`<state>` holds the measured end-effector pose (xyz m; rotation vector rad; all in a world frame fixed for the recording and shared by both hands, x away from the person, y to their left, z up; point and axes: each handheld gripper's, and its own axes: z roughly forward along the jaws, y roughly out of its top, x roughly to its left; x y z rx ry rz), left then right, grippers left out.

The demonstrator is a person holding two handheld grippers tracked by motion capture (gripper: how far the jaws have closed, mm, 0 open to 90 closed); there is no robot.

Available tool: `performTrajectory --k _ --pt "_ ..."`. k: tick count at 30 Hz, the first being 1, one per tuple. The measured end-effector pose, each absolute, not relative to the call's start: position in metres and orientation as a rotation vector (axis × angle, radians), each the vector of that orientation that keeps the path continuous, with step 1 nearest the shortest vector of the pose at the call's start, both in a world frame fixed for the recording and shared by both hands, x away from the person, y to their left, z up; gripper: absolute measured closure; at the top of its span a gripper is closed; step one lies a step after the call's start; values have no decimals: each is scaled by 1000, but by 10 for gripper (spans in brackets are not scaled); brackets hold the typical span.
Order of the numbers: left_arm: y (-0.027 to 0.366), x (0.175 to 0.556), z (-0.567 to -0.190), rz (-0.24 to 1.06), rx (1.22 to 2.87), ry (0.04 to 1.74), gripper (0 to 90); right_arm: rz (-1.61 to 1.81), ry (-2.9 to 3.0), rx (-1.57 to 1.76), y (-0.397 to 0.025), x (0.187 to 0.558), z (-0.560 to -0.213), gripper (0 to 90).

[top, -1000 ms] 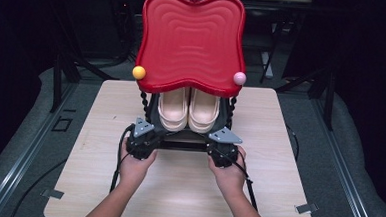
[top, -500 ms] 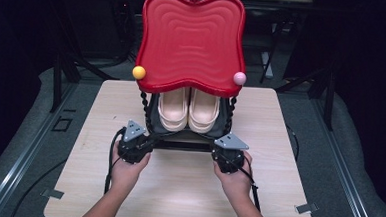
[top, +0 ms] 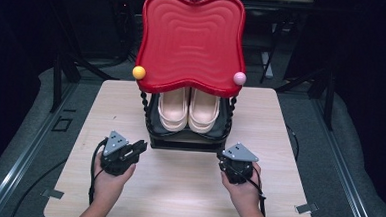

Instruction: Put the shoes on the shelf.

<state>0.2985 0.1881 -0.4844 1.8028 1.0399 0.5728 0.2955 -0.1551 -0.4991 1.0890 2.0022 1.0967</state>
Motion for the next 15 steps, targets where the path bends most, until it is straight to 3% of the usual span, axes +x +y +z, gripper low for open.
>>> performTrajectory --k 9,15 --pt "212 280 -500 561 1781 1083 757 1093 2009 1132 -169 283 -506 837" --pt "224 271 -516 550 1735 1107 627 1098 2018 1159 -176 278 -512 768"
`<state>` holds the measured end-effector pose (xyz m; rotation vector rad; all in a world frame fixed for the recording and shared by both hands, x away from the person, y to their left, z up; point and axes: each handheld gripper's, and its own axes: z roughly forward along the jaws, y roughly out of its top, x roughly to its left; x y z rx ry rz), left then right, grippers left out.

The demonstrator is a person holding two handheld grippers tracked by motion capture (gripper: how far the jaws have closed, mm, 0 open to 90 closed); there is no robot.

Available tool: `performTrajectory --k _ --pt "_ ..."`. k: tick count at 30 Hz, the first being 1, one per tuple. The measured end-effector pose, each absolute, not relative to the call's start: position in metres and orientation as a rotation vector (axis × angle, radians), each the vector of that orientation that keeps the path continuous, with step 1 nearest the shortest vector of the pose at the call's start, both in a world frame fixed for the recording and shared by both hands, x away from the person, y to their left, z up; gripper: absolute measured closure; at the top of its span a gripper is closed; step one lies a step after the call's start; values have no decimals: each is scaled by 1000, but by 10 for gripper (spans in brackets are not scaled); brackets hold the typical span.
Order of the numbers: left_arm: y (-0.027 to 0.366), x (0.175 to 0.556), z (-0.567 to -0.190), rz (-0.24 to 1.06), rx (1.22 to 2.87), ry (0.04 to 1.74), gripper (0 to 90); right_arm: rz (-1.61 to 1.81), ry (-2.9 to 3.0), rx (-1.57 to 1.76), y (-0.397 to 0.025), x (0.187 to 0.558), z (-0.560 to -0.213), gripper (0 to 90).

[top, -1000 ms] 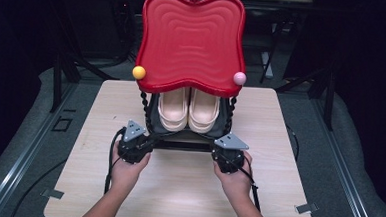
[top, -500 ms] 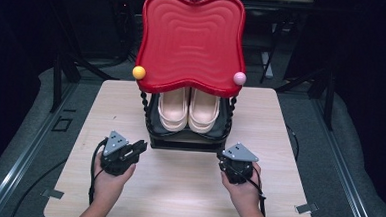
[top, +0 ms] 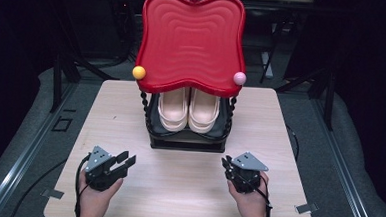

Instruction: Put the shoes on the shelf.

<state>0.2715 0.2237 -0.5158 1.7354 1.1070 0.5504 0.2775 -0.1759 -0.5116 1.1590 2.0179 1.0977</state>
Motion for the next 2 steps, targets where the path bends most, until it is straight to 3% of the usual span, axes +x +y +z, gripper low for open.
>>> performTrajectory --k 2 --pt "229 272 -523 555 1737 1127 573 1147 1983 1186 -179 279 -518 669"
